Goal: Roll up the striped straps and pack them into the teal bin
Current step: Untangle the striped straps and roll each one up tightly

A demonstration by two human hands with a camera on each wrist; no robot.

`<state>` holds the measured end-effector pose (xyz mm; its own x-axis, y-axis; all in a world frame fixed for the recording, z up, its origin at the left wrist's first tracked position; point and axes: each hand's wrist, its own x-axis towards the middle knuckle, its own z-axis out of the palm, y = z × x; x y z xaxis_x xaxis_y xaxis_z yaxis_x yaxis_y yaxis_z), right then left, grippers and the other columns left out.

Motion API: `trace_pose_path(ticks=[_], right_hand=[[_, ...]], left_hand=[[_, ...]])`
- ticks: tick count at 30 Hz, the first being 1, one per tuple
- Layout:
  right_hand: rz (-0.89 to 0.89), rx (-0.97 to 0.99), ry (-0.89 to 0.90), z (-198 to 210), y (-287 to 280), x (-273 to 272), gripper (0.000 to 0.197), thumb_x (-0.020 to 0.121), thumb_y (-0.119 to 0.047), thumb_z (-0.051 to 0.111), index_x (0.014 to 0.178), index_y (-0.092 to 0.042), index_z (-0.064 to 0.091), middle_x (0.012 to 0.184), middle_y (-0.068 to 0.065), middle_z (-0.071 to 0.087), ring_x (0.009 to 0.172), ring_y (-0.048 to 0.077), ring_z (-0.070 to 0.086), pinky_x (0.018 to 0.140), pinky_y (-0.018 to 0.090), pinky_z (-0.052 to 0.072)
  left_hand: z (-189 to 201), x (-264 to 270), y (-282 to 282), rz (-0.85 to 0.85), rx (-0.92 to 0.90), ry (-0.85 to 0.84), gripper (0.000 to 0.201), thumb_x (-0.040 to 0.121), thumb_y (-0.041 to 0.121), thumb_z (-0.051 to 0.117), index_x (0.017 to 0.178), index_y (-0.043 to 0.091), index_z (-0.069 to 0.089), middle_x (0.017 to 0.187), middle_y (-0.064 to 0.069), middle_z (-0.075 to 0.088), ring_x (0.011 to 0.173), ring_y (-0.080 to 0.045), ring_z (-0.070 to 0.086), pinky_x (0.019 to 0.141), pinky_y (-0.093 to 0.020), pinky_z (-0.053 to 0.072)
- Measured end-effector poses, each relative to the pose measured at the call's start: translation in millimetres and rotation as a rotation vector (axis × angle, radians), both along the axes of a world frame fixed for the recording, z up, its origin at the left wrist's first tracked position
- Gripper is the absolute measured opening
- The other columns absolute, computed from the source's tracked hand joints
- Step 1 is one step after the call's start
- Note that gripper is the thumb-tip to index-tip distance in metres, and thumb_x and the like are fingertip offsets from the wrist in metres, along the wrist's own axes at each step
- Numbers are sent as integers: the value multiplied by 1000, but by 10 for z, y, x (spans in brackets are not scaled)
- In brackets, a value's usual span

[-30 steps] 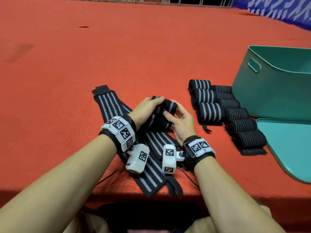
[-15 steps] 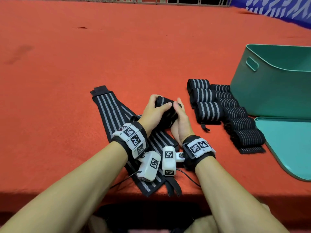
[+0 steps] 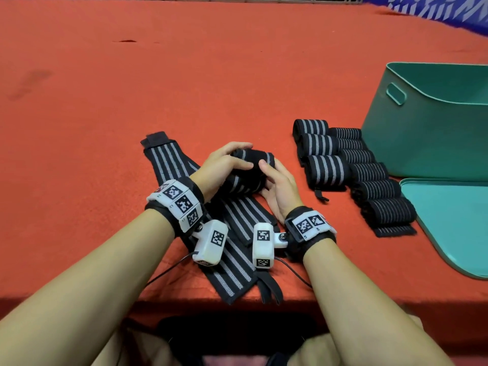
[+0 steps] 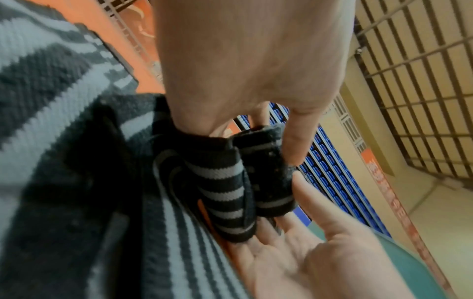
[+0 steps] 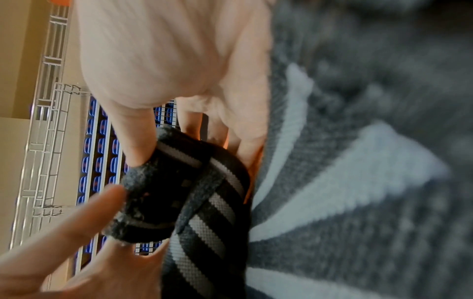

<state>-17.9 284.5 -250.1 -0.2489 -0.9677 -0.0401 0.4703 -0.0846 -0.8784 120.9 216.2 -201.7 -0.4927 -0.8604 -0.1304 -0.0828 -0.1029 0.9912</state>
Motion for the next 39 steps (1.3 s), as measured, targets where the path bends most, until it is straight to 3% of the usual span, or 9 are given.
trace_pose_path(ticks=[4, 7, 11, 16, 21, 26, 33, 37, 39], right_hand=[[-6, -37, -16, -53, -2, 3, 36, 100, -2, 56, 136, -6, 59, 129, 18, 69, 122, 30, 66, 99, 38, 56], [-37, -30, -87, -68, -8, -26, 55, 94, 12, 56, 145, -7, 50, 132, 20, 67, 124, 32, 65, 104, 40, 54], [-71, 3, -101, -59, -25, -20, 74, 87, 20, 57, 153, -8, 39, 138, 18, 63, 125, 28, 64, 95, 31, 57], [8, -14, 33, -74, -24, -5, 45, 97, 2, 60, 142, -1, 54, 132, 21, 67, 126, 30, 64, 107, 38, 51], [23, -1, 85, -69, -25, -4, 42, 102, -2, 55, 144, -6, 55, 134, 13, 67, 127, 24, 63, 109, 37, 48], [6, -12, 274, 154, -18, 177, 43, 103, -20, 53, 145, -14, 53, 138, 6, 65, 131, 22, 60, 116, 45, 43], [-138, -143, 282, 556, 64, 205, 48, 98, -7, 57, 146, -11, 52, 135, 12, 66, 128, 29, 62, 113, 51, 46], [-178, -65, 274, 639, 213, 193, 50, 95, 6, 58, 140, -16, 55, 123, 8, 72, 118, 25, 69, 106, 48, 52], [-168, -46, 309, 690, 276, 199, 50, 92, 7, 59, 137, -17, 57, 124, 11, 71, 117, 27, 69, 104, 50, 53]], left_hand=[[-75, -31, 3, 69, -78, -178, 62, 84, 55, 75, 136, 26, 58, 130, 3, 65, 116, -14, 66, 105, -36, 51], [-116, -14, -16, 97, 51, -115, 52, 83, 38, 83, 124, 12, 65, 115, -7, 75, 100, -21, 75, 97, -40, 58], [-131, 33, -18, 118, 71, -19, 34, 88, 8, 78, 120, 7, 66, 111, -12, 76, 103, -28, 74, 99, -46, 57], [-167, 103, -27, 140, -58, 46, 45, 92, 4, 72, 131, 19, 58, 118, -9, 73, 110, -25, 71, 99, -45, 57], [-119, 67, 93, 90, -106, 43, 50, 96, 7, 64, 140, 22, 46, 128, -14, 64, 120, -31, 63, 105, -49, 52], [55, 59, 161, 98, -213, 36, 74, 100, 20, 57, 161, 26, 16, 151, -4, 50, 135, -18, 52, 117, -42, 41], [233, 185, 259, 184, -164, 261, 57, 94, 6, 70, 147, 10, 48, 133, -4, 68, 123, -18, 65, 106, -44, 53], [302, 264, 360, 82, -159, 238, 47, 96, 6, 68, 139, 20, 60, 125, -5, 72, 114, -22, 70, 84, -32, 59], [302, 305, 385, 71, -187, 203, 49, 96, 8, 68, 141, 25, 58, 127, -3, 71, 118, -22, 68, 86, -34, 60]])
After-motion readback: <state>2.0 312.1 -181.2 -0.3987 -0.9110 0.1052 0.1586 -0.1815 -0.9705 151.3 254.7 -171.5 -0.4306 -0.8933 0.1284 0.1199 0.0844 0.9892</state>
